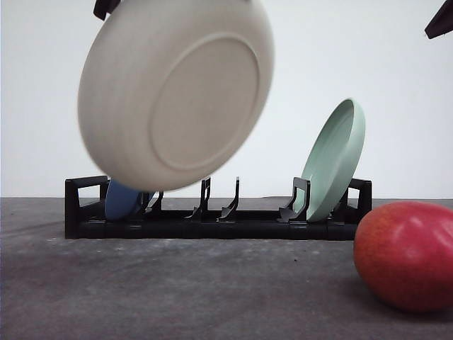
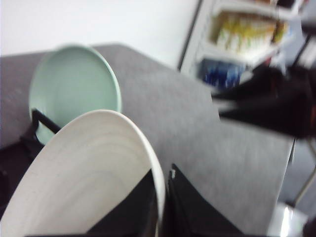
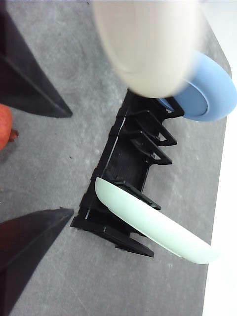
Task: Place pomegranate in white plate
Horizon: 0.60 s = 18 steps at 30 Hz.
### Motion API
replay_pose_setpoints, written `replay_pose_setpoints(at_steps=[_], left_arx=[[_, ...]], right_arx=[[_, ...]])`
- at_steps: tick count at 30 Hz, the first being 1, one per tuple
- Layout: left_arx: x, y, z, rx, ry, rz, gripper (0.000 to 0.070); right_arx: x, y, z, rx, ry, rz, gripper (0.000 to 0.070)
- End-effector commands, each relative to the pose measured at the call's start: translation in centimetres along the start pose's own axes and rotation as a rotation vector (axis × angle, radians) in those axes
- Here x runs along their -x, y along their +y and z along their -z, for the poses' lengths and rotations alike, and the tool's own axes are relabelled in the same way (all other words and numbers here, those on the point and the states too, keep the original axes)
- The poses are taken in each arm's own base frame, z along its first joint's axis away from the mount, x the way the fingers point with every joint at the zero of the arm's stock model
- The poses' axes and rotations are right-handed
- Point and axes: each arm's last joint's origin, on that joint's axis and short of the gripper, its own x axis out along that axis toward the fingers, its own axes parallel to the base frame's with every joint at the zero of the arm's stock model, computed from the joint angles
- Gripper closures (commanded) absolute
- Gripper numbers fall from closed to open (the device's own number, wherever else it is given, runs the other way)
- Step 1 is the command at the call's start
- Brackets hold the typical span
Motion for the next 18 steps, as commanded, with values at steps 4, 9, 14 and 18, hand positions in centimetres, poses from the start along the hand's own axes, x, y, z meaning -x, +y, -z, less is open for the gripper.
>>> replay_pose_setpoints(at_steps=[4, 9, 14, 18], left_arx=[[-0.9, -1.9, 1.8, -0.238, 0.12, 0.001, 0.069], [-2.1, -3.3, 4.4, -0.376, 0.254, -0.045, 0.069], [-3.7, -4.8, 7.1, -0.481, 0.339, -0.075, 0.069], [-4.7, -5.8, 9.6, -0.594, 0.411, -0.184, 0.069]], right_arx=[[0.2, 0.1, -0.5, 0.016, -0.02, -0.001, 0.0333], [0.2, 0.1, -0.5, 0.015, -0.02, -0.002, 0.0333], [0.2, 0.1, -0.5, 0.016, -0.019, -0.002, 0.0333], [0.2, 0.1, -0.5, 0.015, -0.017, -0.001, 0.0333]])
